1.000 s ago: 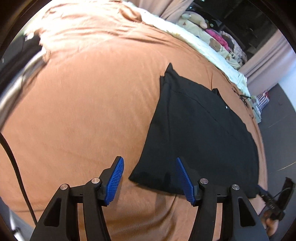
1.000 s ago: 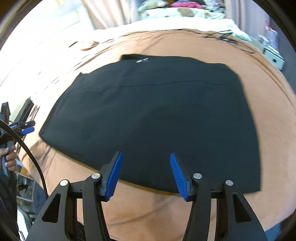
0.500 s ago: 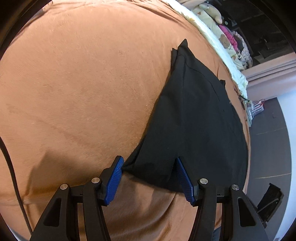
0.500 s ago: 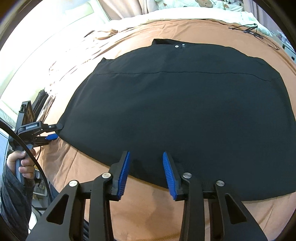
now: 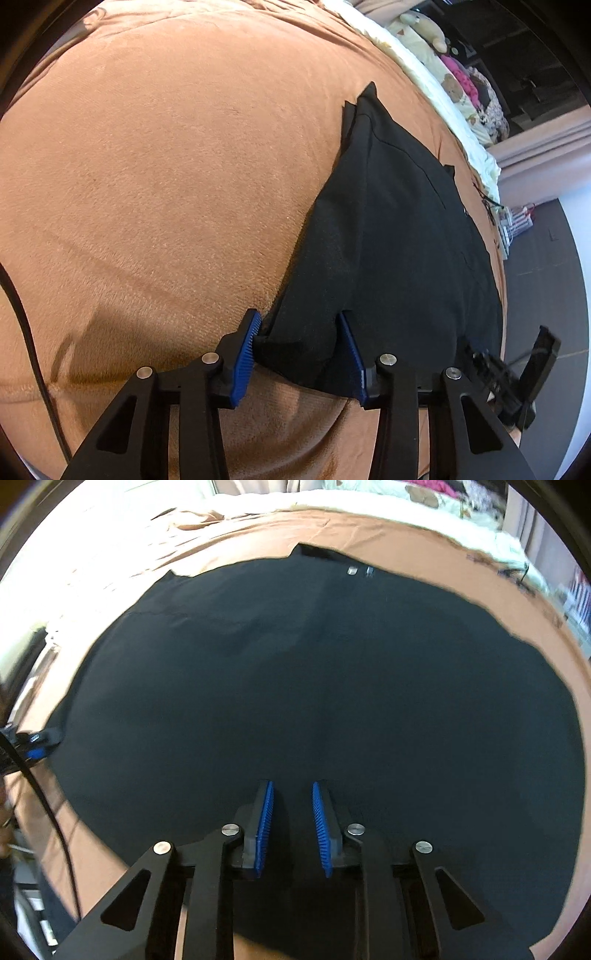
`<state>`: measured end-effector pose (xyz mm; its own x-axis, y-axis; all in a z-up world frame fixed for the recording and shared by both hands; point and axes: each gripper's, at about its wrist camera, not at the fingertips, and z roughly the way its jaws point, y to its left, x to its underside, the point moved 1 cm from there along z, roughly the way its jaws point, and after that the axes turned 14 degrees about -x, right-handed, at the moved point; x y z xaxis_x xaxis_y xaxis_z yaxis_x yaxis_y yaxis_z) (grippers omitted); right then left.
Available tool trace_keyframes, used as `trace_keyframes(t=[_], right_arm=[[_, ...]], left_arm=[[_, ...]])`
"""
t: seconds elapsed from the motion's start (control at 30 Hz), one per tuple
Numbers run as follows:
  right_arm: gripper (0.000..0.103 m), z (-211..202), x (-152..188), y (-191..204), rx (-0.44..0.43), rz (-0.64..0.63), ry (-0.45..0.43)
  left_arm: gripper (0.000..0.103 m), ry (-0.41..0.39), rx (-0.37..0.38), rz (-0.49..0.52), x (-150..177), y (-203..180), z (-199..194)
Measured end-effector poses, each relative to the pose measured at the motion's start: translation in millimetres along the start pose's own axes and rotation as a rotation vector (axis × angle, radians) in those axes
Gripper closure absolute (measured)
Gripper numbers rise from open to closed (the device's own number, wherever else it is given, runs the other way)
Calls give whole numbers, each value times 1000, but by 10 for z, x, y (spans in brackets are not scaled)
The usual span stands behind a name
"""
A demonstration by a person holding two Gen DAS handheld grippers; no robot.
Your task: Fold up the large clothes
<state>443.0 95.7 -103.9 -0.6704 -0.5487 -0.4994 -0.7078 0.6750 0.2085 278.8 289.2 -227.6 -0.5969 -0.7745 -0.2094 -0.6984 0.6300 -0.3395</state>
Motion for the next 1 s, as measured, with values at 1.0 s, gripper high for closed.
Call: trace_keyframes(t=[1.0], right_arm=[[84,-69,-233,-366,-167,126,-87]], left_arm=[[92,-145,208,9,-83,-410,-730]])
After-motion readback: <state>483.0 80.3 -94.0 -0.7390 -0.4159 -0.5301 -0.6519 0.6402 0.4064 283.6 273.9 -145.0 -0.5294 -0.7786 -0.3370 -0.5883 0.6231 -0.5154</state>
